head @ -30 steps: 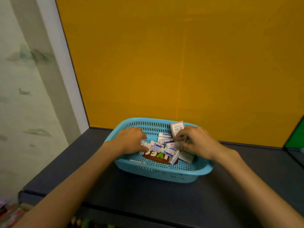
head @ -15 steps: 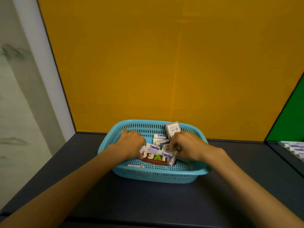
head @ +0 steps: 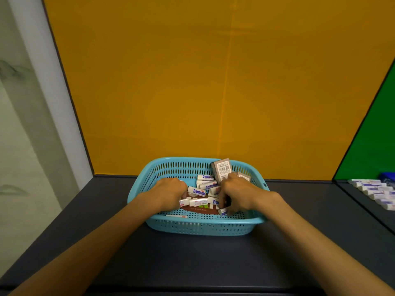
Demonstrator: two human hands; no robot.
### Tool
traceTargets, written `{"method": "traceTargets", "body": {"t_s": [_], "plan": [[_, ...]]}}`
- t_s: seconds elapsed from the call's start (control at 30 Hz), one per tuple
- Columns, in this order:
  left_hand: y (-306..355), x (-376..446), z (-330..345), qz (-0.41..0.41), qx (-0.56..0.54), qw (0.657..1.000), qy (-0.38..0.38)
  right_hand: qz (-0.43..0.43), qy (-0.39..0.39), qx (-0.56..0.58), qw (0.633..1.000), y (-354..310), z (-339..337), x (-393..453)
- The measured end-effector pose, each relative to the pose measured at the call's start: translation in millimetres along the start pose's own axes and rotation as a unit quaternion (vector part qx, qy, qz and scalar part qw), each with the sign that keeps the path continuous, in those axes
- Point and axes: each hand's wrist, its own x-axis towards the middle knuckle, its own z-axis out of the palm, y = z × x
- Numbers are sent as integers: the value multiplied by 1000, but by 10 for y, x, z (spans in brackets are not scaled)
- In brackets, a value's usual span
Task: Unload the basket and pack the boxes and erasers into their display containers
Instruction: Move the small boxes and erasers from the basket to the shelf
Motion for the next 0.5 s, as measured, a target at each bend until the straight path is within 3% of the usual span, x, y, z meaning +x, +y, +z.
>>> {"method": "traceTargets", "body": {"t_s": [0.17,0.33,0.5], "plan": [[-130,-61,-7,-7,-124,991,57,9,21,24,999,-18,-11,-1],[-240,-195,-112,-14,-279,955,103,19,78,97,992,-120,-132,-19],[-138,-351,-259,20,-349,925,148,32,150,122,981,-232,-278,-206]]}}
